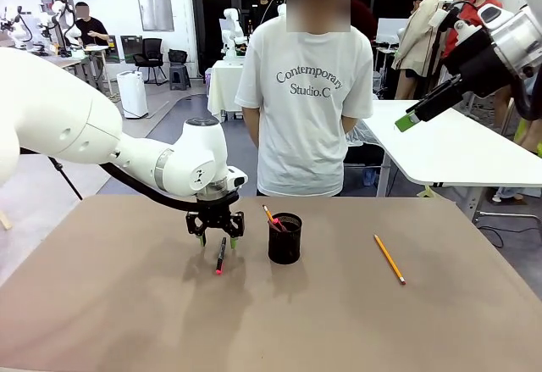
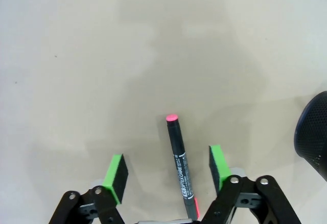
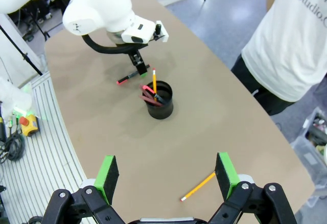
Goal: Place the pens into the pen holder.
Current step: Pick up a writing instrument from the table and place it into the Pen holder.
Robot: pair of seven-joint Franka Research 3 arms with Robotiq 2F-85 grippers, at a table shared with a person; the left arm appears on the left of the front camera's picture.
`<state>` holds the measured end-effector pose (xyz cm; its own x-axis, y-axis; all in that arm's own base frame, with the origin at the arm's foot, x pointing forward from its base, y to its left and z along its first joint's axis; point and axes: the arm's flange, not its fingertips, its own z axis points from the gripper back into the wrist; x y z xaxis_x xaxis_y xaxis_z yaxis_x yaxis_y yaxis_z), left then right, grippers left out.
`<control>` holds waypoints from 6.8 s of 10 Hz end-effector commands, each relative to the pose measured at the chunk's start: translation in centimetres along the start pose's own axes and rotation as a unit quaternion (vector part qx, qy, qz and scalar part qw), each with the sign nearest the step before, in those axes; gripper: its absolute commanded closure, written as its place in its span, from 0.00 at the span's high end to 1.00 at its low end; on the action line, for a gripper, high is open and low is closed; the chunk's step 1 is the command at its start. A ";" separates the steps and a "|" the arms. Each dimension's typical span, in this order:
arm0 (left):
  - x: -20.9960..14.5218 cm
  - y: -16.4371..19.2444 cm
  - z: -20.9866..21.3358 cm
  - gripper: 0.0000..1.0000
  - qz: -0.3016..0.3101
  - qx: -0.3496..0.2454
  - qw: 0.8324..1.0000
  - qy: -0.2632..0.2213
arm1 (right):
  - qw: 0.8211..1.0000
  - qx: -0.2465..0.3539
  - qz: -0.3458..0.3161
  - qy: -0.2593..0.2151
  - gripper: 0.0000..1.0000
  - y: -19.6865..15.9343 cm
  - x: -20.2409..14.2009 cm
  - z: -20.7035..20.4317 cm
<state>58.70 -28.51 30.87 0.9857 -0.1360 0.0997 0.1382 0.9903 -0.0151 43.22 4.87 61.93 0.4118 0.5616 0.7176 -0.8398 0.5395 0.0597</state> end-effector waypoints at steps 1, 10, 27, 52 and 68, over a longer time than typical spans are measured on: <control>0.5 -0.2 0.0 0.44 0.010 0.023 1.000 -0.010 | 1.000 0.004 0.002 -0.005 1.00 0.0 0.1 0.1; -0.1 -0.5 0.6 0.00 0.008 0.019 1.000 -0.008 | 1.000 0.004 0.002 -0.005 1.00 0.0 0.1 0.1; -10.5 8.1 15.2 0.00 -0.267 -0.419 0.765 -0.411 | 1.000 0.004 0.002 -0.005 1.00 0.0 0.1 0.1; -3.9 -5.9 6.7 0.00 -0.378 -0.360 0.632 -0.572 | 1.000 0.004 0.002 -0.005 1.00 0.0 0.1 0.1; -3.7 -4.0 6.4 1.00 -0.387 -0.350 0.652 -0.549 | 1.000 0.004 0.002 -0.005 1.00 0.0 0.1 0.1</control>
<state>54.33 -32.25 36.63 -0.0247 -0.0813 0.9964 0.9401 0.3371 0.0508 43.22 4.88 61.92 0.4120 0.5619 0.7173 -0.8398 0.5396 0.0596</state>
